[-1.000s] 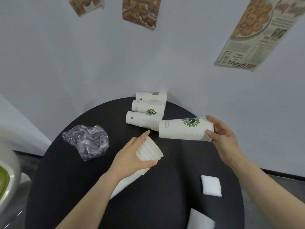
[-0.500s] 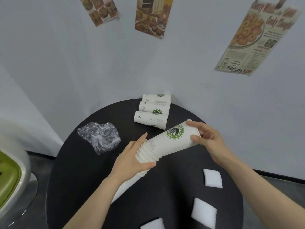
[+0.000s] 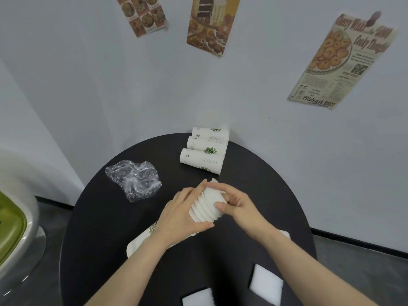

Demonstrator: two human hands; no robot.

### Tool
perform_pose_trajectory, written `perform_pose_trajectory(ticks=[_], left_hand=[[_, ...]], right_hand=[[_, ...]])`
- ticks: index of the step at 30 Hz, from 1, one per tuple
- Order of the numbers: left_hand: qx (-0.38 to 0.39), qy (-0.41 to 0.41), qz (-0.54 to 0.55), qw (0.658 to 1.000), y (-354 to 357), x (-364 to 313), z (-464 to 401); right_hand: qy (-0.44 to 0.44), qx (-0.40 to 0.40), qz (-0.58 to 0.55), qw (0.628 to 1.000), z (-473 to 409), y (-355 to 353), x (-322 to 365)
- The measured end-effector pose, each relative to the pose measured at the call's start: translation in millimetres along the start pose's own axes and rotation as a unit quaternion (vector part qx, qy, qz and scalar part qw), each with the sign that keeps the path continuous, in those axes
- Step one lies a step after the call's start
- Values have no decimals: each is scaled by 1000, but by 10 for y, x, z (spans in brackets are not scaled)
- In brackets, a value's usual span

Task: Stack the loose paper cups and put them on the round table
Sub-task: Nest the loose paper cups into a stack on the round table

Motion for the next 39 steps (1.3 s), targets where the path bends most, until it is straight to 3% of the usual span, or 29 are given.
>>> perform_pose_trajectory(ticks=[6,12,20,27,33,39], left_hand=[[-36,-36,-74,996,-20,56,-37],[1,-54,-37,998,-40,116,-129],[-69,-62,-11,996,-309,220,-277],[-98,-56,12,994,-401,279,-334],[-108,-74,12,991,-447,359,-420],[-104,-83,-3,991,-419,411,-459]], right_hand=[[7,8,-18,1000,-49,222,-79],[5,28,-44,999,-146,232,-114],[89,-128,-33,987,-595,-345,-490],[160,-108,50,980,-1266,-634,-1033],[176,-107,-33,978,-1758,-691,-1280],[176,-122,-36,976,-1891,-663,-1322]])
Point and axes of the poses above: each hand's wrist, its own z-axis away from the middle knuckle, its own y-axis out of the palm, x = y × z, the point moved 6 cm from there along -z, towards the middle knuckle, and after that the axes turned 15 degrees about z, right-handed, at the moved point
